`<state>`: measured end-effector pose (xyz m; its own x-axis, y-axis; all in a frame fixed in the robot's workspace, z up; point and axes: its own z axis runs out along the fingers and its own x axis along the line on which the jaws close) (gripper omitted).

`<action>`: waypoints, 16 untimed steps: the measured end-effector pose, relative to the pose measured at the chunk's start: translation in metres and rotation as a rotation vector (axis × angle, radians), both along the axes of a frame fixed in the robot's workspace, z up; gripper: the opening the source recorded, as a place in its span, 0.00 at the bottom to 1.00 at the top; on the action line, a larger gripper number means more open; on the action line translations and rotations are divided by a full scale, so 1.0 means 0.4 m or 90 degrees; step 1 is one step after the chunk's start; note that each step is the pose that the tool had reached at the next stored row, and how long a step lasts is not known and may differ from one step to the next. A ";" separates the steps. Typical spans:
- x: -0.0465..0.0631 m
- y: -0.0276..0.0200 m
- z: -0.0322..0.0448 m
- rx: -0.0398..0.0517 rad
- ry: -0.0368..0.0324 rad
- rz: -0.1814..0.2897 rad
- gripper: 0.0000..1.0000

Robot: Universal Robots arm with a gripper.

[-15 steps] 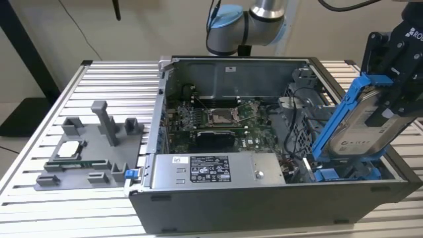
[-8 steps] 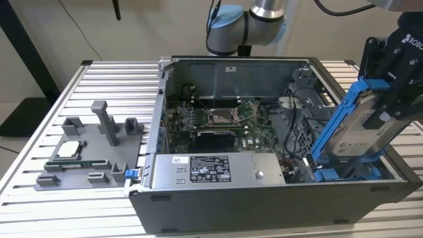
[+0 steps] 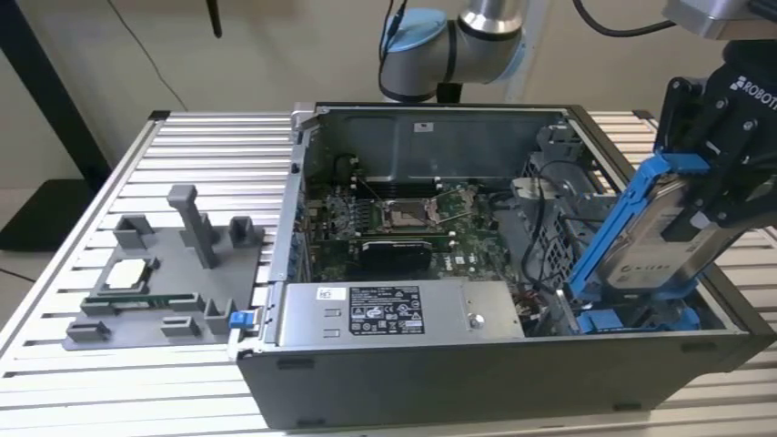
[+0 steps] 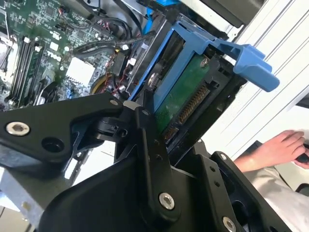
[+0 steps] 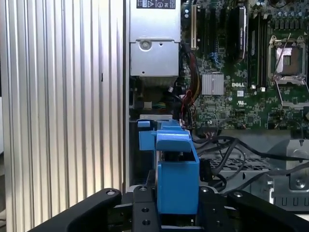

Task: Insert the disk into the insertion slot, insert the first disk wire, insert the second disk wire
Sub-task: 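Insert the disk into the insertion slot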

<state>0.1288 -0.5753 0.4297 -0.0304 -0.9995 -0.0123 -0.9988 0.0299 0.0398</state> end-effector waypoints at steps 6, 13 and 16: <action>0.003 0.001 -0.015 0.0033 0.0000 -0.012 0.00; 0.006 0.001 -0.027 0.0047 0.0000 -0.023 0.00; 0.006 0.000 -0.030 0.0048 0.0006 -0.023 0.00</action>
<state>0.1313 -0.5754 0.4177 -0.0672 -0.9975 -0.0197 -0.9969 0.0663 0.0412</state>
